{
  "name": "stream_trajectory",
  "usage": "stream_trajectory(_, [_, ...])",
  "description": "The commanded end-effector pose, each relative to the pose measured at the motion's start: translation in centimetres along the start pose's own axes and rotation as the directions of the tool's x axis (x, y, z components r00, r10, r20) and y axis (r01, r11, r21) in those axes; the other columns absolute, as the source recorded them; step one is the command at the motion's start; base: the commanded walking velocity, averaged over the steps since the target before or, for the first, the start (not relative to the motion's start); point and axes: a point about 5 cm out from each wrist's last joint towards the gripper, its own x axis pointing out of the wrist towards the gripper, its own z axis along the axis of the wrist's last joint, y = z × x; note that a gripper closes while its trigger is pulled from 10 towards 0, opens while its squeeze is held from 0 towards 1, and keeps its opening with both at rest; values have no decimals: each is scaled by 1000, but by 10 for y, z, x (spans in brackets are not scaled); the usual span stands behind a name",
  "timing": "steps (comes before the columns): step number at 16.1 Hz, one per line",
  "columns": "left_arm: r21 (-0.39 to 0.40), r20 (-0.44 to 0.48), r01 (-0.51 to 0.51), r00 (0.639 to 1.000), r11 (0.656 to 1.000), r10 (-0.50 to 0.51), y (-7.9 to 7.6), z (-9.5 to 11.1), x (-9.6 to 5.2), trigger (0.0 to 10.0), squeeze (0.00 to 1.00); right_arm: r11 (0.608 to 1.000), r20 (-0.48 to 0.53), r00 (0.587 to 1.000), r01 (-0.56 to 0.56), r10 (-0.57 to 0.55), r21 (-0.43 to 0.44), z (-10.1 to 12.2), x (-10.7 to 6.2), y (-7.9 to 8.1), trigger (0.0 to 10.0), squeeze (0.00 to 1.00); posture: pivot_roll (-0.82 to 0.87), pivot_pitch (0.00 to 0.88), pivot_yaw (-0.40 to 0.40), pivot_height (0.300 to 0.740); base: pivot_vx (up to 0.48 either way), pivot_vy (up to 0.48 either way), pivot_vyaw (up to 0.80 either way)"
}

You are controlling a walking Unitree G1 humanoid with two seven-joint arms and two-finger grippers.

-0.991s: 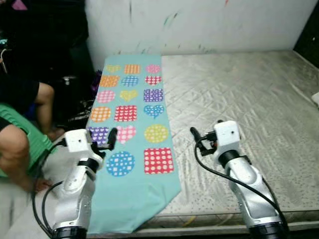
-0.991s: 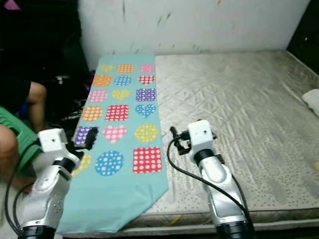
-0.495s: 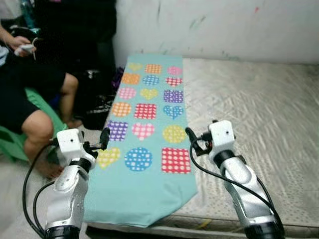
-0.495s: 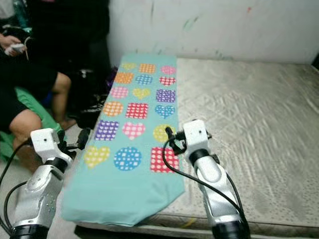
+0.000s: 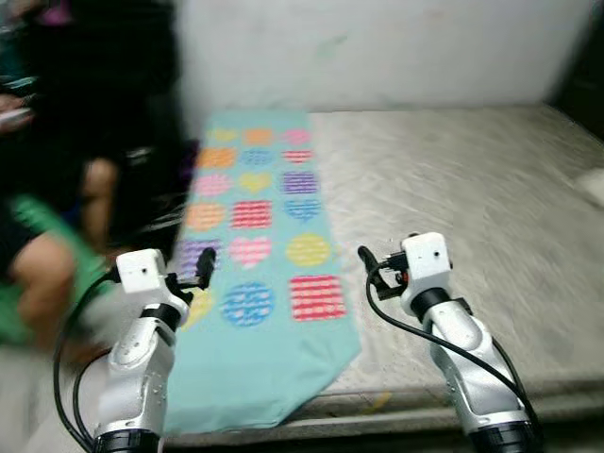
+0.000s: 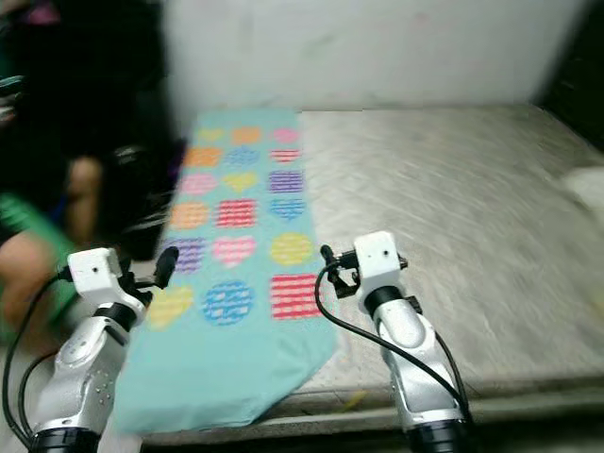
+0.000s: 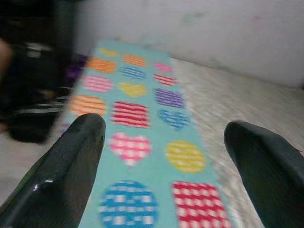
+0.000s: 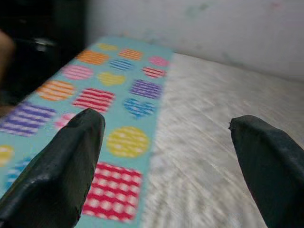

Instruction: Clean up the room

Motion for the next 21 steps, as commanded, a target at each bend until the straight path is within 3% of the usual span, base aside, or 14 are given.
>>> stream_trajectory(1, [-1, -9, 11, 1000, 1000, -11, -2, 0, 2, 10000, 0, 1000, 11, 1000, 9, -9, 1, 3, 0, -2, 10000, 0, -208, 0, 14, 740, 0, 0, -800])
stream_trajectory(4, [0, -5, 22, 1000, 1000, -22, -3, 1, 3, 10000, 0, 1000, 16, 1000, 13, -13, 3, 4, 1, -2, 10000, 0, -208, 0, 15, 740, 0, 0, -744])
stream_trajectory(12, [-13, 3, 15, 1000, 1000, -15, -4, 3, 4, 10000, 0, 1000, 31, 999, 9, -8, -11, 6, 0, -2, 10000, 0, -211, 0, 15, 740, 0, 0, 0])
stream_trajectory(19, [-16, 5, 12, 1000, 1000, -12, -4, 3, 4, 10000, 0, 1000, 30, 1000, 8, -8, -22, 6, 1, -3, 10000, 0, -212, 0, 13, 740, 0, -468, 0])
stream_trajectory(21, [-42, 14, 2, 1000, 999, -2, -4, 3, 4, 10000, 0, 1000, 29, 1000, 8, -7, -25, 6, 1, -3, 10000, 0, -212, 0, 13, 740, 0, 0, 0])
